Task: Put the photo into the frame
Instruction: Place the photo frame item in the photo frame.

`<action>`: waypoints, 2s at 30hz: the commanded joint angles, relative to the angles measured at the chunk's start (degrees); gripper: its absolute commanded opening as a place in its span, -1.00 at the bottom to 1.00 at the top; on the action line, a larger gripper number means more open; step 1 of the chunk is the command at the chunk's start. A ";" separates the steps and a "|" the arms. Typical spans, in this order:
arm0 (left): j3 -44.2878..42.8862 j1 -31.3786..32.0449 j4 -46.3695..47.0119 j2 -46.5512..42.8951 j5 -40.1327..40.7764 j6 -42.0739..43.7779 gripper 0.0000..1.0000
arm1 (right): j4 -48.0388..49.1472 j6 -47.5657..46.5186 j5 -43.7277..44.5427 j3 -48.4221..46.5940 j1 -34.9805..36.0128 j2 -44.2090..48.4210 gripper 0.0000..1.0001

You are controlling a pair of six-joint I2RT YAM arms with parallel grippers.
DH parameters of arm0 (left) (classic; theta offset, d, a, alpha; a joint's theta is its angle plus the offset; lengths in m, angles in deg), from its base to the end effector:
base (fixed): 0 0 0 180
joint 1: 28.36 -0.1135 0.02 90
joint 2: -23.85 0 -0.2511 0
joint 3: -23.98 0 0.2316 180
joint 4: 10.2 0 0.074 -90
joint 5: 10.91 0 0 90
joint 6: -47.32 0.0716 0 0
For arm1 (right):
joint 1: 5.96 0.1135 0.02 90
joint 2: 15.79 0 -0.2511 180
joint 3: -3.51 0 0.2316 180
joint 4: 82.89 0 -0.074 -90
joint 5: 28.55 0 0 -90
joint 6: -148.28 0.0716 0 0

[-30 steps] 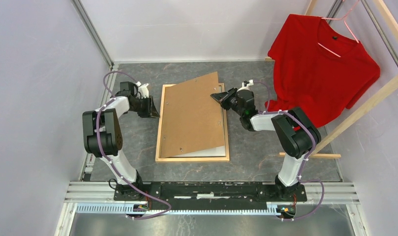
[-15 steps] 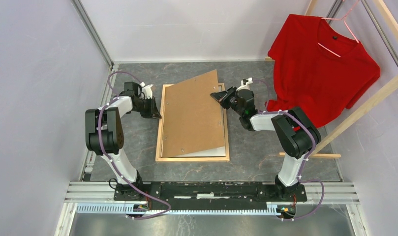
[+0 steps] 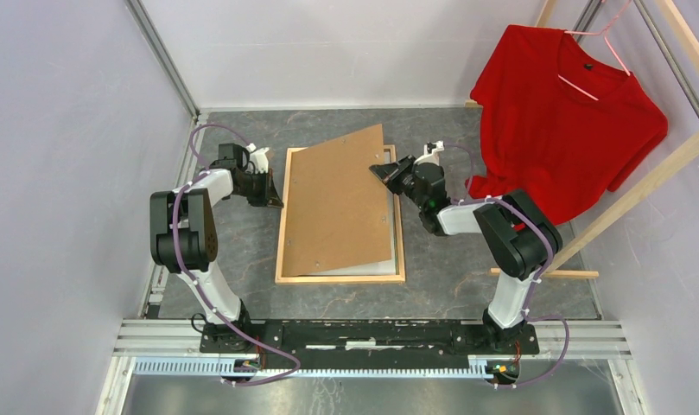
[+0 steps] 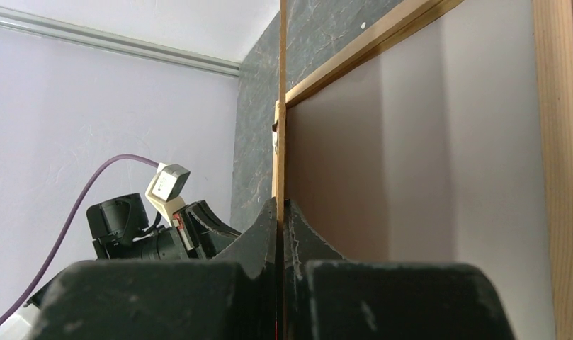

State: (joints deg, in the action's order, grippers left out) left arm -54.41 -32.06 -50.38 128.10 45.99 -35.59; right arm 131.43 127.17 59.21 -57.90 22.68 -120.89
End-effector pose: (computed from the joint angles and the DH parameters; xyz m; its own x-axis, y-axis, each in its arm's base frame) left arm 0.3464 -0.0168 0.1334 -0.8843 0.0464 -0.4646 0.2785 0.8511 -0.4451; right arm 0.3466 0.1925 0.1723 -0.5298 0.7728 -0.3494 -0.0514 0.3820 0.9227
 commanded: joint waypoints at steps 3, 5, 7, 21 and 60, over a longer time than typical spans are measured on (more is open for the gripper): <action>0.44 1.60 -0.63 1.75 -1.17 4.11 -0.96 | 4.65 -0.70 1.89 0.37 2.11 -2.12 -0.97; 0.36 1.57 -0.91 1.59 -1.36 4.30 -0.96 | 3.70 -1.55 1.89 0.18 2.39 -2.21 -0.89; 0.36 1.58 -1.09 1.41 -1.43 4.45 -0.96 | 0.13 -4.09 1.89 -1.19 2.68 -1.93 -0.71; -0.67 0.75 -2.20 0.73 -1.22 4.94 -0.96 | -41.70 -31.15 10.67 -22.16 7.23 -1.37 0.77; -4.38 -3.35 -11.46 -1.76 -3.27 11.57 0.09 | -31.55 -42.00 2.92 -11.21 10.13 14.58 0.93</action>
State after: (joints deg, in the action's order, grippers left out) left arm -58.89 -35.62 -58.51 126.55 46.84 -28.02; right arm 82.63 82.49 78.68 -78.42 31.38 -110.85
